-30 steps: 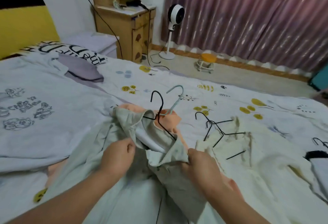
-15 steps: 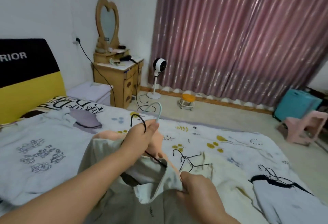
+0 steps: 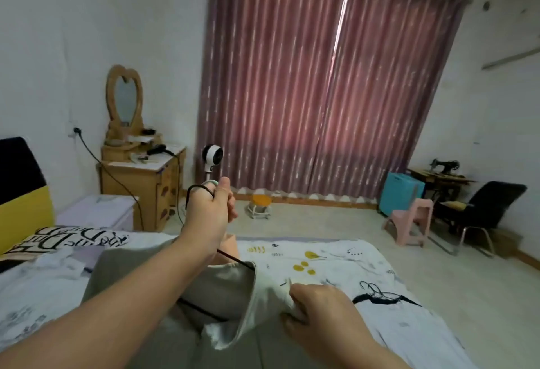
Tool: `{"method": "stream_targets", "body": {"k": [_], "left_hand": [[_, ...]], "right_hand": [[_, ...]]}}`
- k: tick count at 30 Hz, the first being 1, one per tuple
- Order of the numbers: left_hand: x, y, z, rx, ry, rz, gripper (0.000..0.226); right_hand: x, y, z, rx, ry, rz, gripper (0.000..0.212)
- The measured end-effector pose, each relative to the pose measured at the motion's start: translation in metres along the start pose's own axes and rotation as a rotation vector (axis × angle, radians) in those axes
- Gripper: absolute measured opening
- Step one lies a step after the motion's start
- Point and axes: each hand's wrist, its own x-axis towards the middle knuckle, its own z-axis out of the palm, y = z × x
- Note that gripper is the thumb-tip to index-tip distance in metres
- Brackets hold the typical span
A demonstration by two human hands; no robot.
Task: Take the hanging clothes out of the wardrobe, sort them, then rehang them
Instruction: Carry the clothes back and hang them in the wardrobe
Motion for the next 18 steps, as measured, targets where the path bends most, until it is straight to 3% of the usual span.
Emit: {"method": "stream_targets", "body": {"k": [3,8,13,16,18], "left_hand": [[-0.019,0.029,-0.007,-0.088,-0.089,-0.017,0.041],[-0.046,0.072,-0.004,-0.127,-0.320,0.003,0.040],[-0.077,0.114,0.016,-0.096,-0.594,-0.047,0.036],[-0.095,0.127,0.028,0.271,-0.737,0.026,0.039],[-0.116,0.132,0.035,0.585,-0.697,0.187,0.040]], "right_hand": [[-0.029,-0.022,-0.018,0.102,-0.017,0.085,0.033],[-0.082,-0.048,-0.056,0.639,-0.133,0.140,0.005],[-0.141,-0.062,-0.083,0.829,-0.022,0.389,0.030],[-0.177,-0.068,-0.096,0.877,0.090,0.472,0.039],[-0.201,-0.068,-0.104,0.895,0.148,0.545,0.046]]}}
